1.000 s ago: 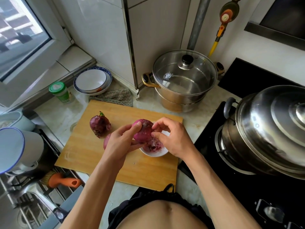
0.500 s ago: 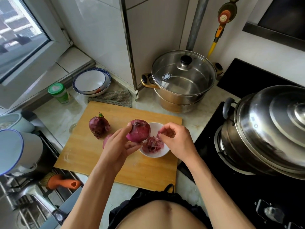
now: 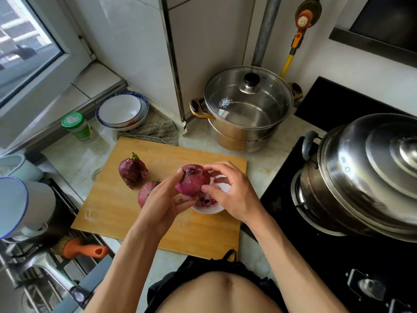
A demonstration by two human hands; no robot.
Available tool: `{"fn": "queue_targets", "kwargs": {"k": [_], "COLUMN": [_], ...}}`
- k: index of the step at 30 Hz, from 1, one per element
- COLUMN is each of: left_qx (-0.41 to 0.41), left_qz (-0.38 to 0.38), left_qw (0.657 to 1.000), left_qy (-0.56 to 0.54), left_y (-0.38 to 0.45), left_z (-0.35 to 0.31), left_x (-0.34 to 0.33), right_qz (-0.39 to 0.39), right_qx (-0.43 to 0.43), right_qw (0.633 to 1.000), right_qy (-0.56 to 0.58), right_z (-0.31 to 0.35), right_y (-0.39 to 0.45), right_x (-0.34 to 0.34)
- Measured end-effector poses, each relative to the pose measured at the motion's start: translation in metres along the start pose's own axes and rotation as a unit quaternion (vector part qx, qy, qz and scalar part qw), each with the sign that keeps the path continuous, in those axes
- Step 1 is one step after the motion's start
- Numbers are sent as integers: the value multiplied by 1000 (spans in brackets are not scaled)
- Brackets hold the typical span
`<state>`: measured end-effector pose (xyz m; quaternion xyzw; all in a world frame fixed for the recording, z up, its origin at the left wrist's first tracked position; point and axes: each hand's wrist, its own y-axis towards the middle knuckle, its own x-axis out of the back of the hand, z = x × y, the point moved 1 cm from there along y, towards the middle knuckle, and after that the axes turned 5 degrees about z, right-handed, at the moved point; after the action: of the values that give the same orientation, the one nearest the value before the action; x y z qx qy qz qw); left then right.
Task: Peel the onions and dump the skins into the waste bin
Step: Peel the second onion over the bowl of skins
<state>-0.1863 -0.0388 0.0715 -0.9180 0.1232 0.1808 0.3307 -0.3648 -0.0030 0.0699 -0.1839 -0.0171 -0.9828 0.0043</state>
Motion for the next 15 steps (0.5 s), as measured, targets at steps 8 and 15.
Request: {"fn": "queue_targets", "kwargs": {"k": [8, 15], "left_qx": [-1, -43], "left_qz": [10, 2], "left_qw": [1000, 998], "left_qy": [-3, 39], "left_y": [-3, -5], "left_z": [-4, -7], "left_x": [-5, -5], "right_qz": [-41, -26], "right_qx": [-1, -83], "right_qw": [999, 994], "right_qy": [8, 65], "right_z": [6, 5], "right_y": [-3, -1], "right_x": [1, 9]}}
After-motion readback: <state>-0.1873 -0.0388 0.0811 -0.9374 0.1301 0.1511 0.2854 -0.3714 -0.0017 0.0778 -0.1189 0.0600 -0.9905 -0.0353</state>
